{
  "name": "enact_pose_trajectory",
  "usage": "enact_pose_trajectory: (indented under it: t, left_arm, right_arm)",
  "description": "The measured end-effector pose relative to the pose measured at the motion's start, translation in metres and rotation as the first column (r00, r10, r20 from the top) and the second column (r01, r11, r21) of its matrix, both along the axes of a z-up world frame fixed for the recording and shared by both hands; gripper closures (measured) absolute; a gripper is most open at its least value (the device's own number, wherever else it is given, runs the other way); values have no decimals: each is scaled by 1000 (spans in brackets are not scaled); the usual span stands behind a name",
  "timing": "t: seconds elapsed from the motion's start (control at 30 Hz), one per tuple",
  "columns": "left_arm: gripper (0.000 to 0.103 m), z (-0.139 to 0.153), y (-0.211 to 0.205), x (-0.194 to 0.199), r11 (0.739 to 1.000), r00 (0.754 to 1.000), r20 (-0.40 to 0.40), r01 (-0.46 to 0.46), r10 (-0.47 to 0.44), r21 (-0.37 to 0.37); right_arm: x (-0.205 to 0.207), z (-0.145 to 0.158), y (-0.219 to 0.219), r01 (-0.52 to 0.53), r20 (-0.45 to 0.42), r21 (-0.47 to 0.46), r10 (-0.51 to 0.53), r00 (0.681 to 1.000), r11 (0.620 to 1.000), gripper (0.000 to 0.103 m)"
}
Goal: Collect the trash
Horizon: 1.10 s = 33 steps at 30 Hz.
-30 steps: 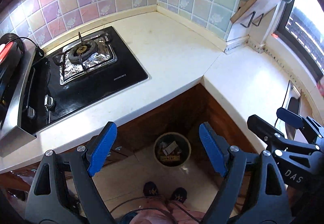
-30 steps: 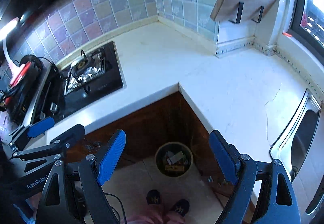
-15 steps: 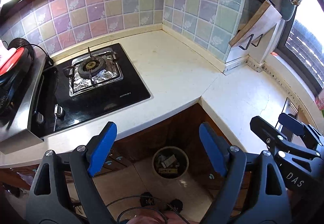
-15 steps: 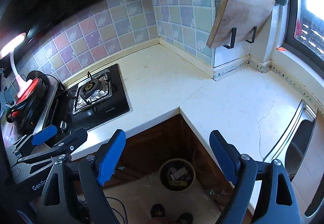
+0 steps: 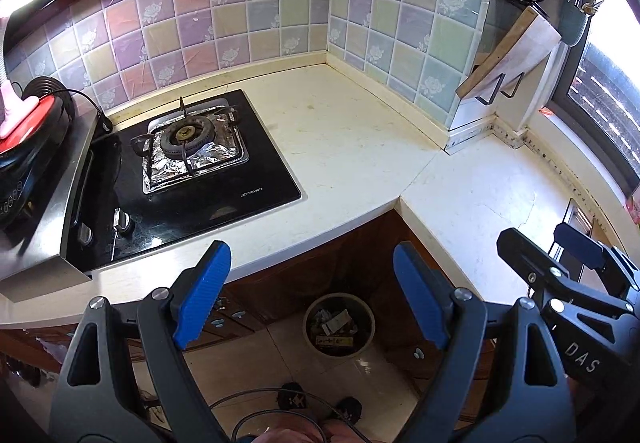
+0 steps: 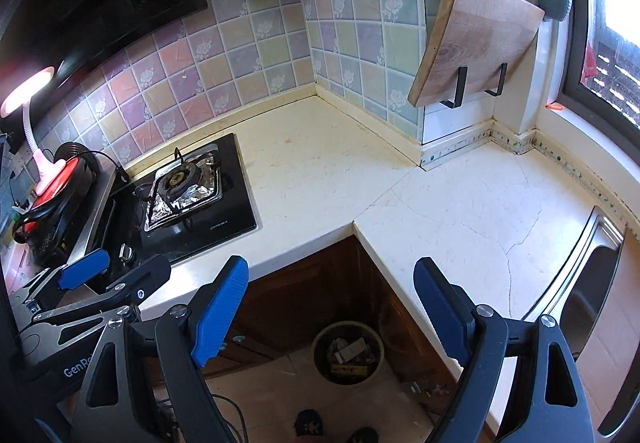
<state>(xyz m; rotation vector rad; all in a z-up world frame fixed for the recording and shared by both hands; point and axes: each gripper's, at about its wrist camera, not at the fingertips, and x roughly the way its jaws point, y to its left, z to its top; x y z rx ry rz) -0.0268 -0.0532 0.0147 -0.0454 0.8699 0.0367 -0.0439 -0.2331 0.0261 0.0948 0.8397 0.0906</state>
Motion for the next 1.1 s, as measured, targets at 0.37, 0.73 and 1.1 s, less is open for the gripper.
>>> enact_pose_trajectory:
  t: [0.37, 0.73, 1.1]
  left_arm:
    - [21, 2, 2, 2, 1000, 1000, -2, -4, 4, 4]
    - [21, 5, -1, 5, 1000, 1000, 1, -6, 6, 8]
    - [21, 5, -1, 6, 1000, 1000, 2, -6, 6, 10]
  right_arm:
    - [6, 2, -4, -1, 7, -7, 1, 1000, 1000, 17]
    - [12, 3, -9, 7, 18, 0, -7, 1000, 1000, 17]
    - [11, 4, -10, 9, 23, 2, -9, 1000, 1000, 17]
